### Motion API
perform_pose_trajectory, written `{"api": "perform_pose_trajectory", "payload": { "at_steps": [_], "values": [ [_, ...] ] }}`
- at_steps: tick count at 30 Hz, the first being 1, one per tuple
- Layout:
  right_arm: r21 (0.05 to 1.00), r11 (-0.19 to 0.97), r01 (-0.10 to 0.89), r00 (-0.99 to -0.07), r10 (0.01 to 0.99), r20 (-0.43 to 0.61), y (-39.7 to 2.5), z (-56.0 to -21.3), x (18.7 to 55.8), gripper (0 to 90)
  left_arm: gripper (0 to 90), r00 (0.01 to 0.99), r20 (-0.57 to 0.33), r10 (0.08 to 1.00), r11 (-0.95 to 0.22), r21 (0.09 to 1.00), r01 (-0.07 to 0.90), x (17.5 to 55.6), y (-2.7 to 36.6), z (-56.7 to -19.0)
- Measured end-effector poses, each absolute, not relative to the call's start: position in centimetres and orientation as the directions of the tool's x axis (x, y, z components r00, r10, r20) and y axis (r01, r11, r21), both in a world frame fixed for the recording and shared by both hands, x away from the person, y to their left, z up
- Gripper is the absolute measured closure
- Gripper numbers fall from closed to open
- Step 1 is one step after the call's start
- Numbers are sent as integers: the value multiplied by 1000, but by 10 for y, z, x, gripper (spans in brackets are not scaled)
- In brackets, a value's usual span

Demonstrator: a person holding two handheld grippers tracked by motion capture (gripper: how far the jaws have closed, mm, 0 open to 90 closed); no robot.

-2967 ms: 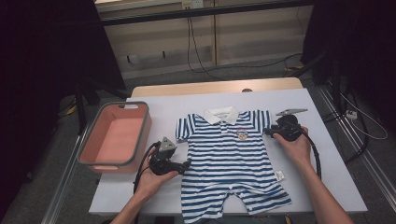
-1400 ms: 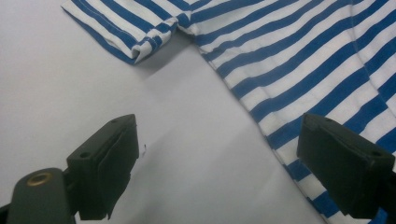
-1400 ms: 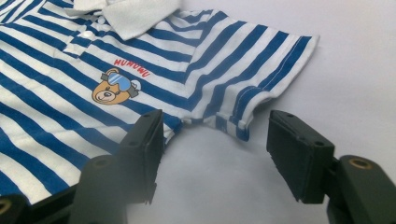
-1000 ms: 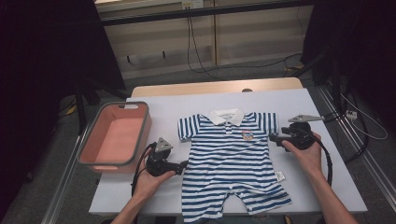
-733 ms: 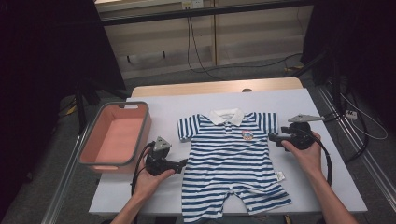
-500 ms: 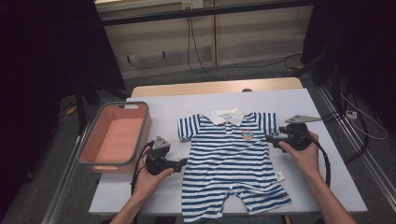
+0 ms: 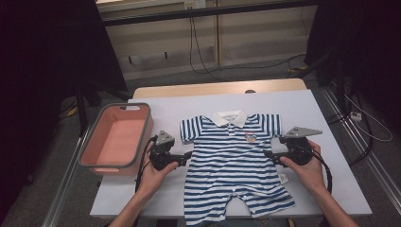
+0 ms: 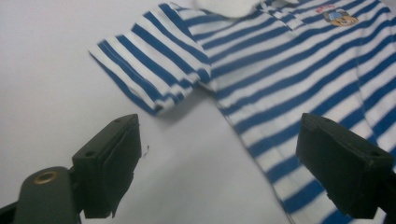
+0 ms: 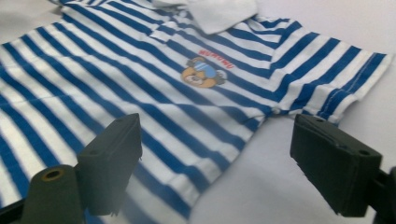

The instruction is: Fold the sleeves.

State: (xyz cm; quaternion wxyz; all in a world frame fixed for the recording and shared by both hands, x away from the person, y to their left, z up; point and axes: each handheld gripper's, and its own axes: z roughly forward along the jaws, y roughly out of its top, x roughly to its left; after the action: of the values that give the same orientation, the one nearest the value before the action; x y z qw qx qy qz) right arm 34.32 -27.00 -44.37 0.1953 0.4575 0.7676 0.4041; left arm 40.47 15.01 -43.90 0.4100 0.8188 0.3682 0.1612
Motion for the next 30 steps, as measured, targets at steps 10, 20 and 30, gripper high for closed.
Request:
{"api": "perform_pose_trajectory", "payload": {
  "at_steps": [10, 20, 30],
  "values": [
    [813, 282, 510, -544, 837, 51, -260, -440, 315, 93, 111, 666, -66, 743, -354, 806, 474, 439, 142, -436],
    [820, 304, 486, -569, 822, 32, -257, -446, 300, 84, 186, 619, -17, 785, -357, 804, 476, 472, 138, -437],
    [825, 306, 474, -593, 804, 43, -253, -447, 296, 79, 393, 551, -32, 834, -328, 774, 542, 502, 135, -443]
  ]
}}
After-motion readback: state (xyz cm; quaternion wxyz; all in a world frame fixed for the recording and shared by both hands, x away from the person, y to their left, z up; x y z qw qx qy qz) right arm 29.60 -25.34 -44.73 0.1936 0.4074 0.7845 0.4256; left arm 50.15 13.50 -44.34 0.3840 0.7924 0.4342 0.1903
